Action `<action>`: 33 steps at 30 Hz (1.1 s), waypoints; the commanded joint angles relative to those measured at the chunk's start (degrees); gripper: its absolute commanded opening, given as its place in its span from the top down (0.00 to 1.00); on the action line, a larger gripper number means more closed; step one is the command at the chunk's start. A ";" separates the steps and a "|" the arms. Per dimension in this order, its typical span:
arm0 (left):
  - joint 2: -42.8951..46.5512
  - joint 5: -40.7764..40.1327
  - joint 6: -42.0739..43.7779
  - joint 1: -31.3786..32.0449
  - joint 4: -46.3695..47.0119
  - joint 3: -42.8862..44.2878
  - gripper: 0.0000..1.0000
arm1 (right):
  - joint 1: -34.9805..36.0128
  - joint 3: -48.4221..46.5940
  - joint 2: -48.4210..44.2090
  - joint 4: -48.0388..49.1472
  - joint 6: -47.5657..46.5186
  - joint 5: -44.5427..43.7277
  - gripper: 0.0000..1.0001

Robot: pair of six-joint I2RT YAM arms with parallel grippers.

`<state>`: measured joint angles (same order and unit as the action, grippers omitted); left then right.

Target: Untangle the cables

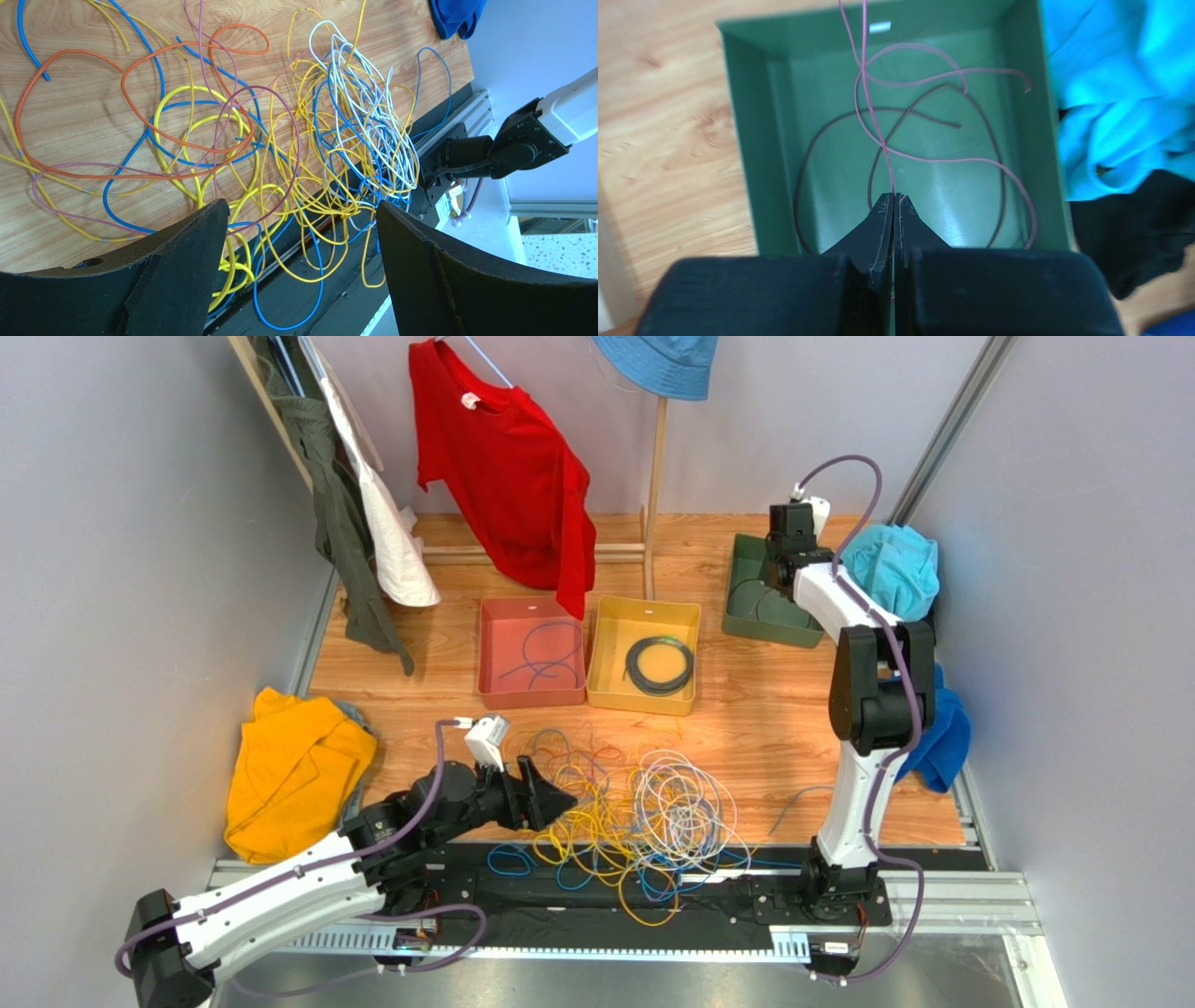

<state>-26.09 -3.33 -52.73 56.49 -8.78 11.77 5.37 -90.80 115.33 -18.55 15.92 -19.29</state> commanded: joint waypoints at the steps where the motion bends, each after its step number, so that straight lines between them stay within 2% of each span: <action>1: 0.16 -0.27 0.44 -0.15 1.31 0.01 0.14 | 0.00 -2.18 2.70 0.09 2.00 1.53 1.00; 3: 0.16 -0.53 0.43 -0.06 1.13 -0.17 0.14 | 0.00 -2.97 2.80 -0.44 2.36 1.53 0.78; 4: 0.25 -0.62 0.43 -0.06 1.13 -0.17 0.14 | -0.09 -2.80 2.54 -0.35 2.62 1.36 0.60; 7: 0.07 -0.71 0.43 -0.15 1.39 -0.34 0.14 | -0.18 -1.75 0.17 -0.18 2.97 -0.04 0.37; 10: -0.02 -0.71 0.52 -0.06 1.74 -0.26 0.14 | -0.09 0.18 -4.21 0.79 3.41 -1.54 0.29; 16: 1.47 -1.50 0.70 -0.06 -0.01 0.62 0.14 | -0.18 3.70 -12.31 2.02 5.26 -1.89 0.25; 21: 3.58 -2.55 1.31 -0.06 -2.65 1.85 0.14 | -0.18 5.72 -17.06 0.26 6.49 -1.63 0.25; 24: 4.38 -3.17 1.66 -0.06 -4.05 2.55 0.14 | -0.09 10.02 -20.75 2.37 7.71 -1.11 0.30; 27: 4.82 -4.13 2.10 -0.15 -4.85 3.08 0.14 | -0.09 16.52 -24.43 9.65 9.74 5.73 0.45; 28: 4.82 -4.22 2.19 -0.06 -4.93 3.34 0.14 | -0.01 17.58 -24.62 11.50 10.96 8.62 0.58; 30: 4.64 -4.31 2.37 -0.15 -5.29 3.70 0.14 | 1.04 16.72 -22.79 12.57 11.76 13.30 0.67; 31: 4.81 -4.31 2.46 -0.06 -5.29 3.87 0.14 | 1.49 15.67 -21.65 11.87 11.68 14.01 0.78; 33: 4.64 -3.96 1.93 -0.15 -5.46 3.79 0.14 | 2.89 12.25 -19.89 9.06 11.41 13.58 0.82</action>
<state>-21.74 -6.63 -51.88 56.49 -14.02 12.93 5.87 -74.00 93.38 -12.27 25.69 -10.98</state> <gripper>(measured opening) 0.861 0.214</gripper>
